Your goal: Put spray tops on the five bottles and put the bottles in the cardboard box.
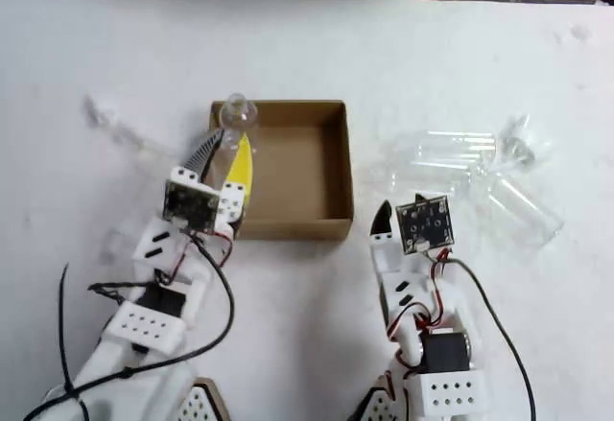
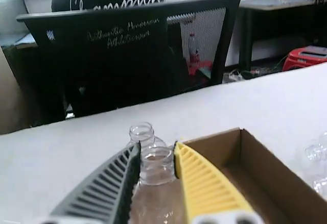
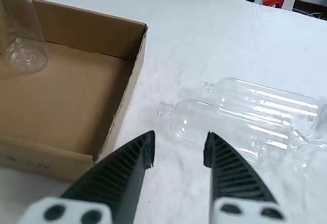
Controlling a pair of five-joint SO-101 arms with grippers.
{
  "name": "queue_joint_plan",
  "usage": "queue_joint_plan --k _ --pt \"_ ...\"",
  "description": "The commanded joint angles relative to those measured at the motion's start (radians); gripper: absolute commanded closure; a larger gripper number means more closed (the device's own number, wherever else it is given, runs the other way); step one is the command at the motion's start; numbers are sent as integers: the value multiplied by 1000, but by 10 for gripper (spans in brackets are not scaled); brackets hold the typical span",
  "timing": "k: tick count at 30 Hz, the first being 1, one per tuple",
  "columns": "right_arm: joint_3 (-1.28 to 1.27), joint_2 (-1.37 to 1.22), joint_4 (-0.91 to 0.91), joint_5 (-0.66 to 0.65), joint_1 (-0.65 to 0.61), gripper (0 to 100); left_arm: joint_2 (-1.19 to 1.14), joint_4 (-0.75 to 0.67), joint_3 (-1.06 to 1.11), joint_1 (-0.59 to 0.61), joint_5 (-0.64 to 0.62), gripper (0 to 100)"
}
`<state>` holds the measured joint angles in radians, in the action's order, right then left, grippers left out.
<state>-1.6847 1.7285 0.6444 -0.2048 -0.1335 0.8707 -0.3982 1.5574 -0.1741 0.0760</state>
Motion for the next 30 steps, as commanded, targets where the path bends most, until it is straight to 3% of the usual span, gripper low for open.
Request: queue_joint_plan --k 1,30 --pt "-9 -8 10 -2 8 854 -58 -26 -71 -7 12 976" --pt "-9 -7 1 -3 44 854 -81 -17 -84 -8 20 976"
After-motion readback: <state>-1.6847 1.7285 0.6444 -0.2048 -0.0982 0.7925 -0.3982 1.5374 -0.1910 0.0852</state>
